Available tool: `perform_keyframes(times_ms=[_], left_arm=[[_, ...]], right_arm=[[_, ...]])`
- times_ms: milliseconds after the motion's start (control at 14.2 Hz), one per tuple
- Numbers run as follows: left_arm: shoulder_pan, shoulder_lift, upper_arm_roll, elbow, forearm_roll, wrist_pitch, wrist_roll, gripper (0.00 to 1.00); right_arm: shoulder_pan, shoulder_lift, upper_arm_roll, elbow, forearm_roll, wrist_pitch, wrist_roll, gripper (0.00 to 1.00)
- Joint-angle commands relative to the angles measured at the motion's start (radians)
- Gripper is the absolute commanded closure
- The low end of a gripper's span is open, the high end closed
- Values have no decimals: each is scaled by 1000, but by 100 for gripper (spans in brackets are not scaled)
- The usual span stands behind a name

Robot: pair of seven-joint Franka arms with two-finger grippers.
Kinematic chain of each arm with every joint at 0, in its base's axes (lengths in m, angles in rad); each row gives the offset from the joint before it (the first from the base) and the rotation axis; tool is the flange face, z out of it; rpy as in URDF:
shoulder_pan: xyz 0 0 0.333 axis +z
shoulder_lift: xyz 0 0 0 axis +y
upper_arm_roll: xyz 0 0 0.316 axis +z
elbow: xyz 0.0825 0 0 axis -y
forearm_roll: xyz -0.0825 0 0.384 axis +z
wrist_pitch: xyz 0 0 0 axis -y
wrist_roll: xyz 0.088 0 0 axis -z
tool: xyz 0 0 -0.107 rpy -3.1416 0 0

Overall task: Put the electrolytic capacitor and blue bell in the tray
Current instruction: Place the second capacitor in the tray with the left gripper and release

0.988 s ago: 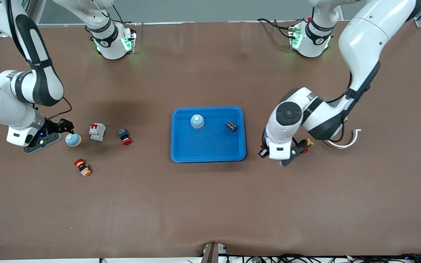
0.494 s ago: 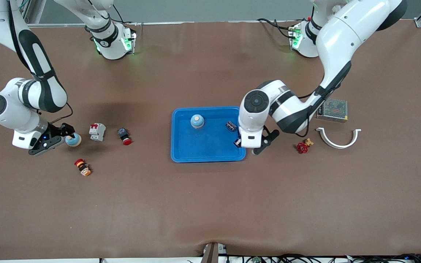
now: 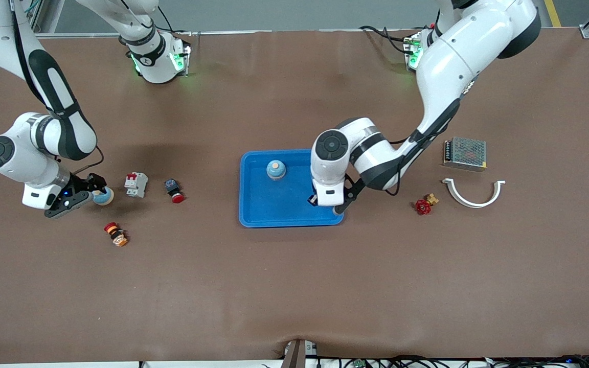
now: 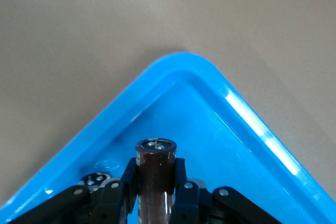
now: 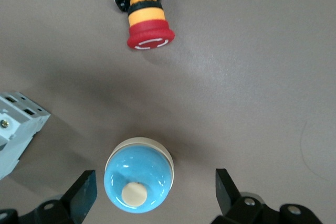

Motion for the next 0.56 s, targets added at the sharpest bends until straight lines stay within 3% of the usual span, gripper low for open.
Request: perform_keyframes(times_ms=[0, 212, 282, 353, 424, 494], left_arm=[[-39, 44, 38, 49, -17, 28, -10, 100], [-36, 56, 41, 49, -15, 32, 3, 97], [-36, 56, 41, 49, -14, 32, 3, 75], [-36, 56, 41, 49, -15, 32, 0, 10], [-36, 53, 41, 50, -17, 32, -10, 0], [-30, 46, 39, 53, -18, 32, -9, 0]], right_arm=[[-31, -5, 20, -39, -3, 25, -19, 0], [-31, 3, 22, -62, 0, 51, -19, 0], [-31, 11, 22, -68, 0, 63, -19, 0], [-31, 14, 22, -71, 0, 76, -19, 0], [-31, 20, 22, -71, 0, 79, -19, 0], [-33, 21, 22, -71, 0, 82, -19, 0]])
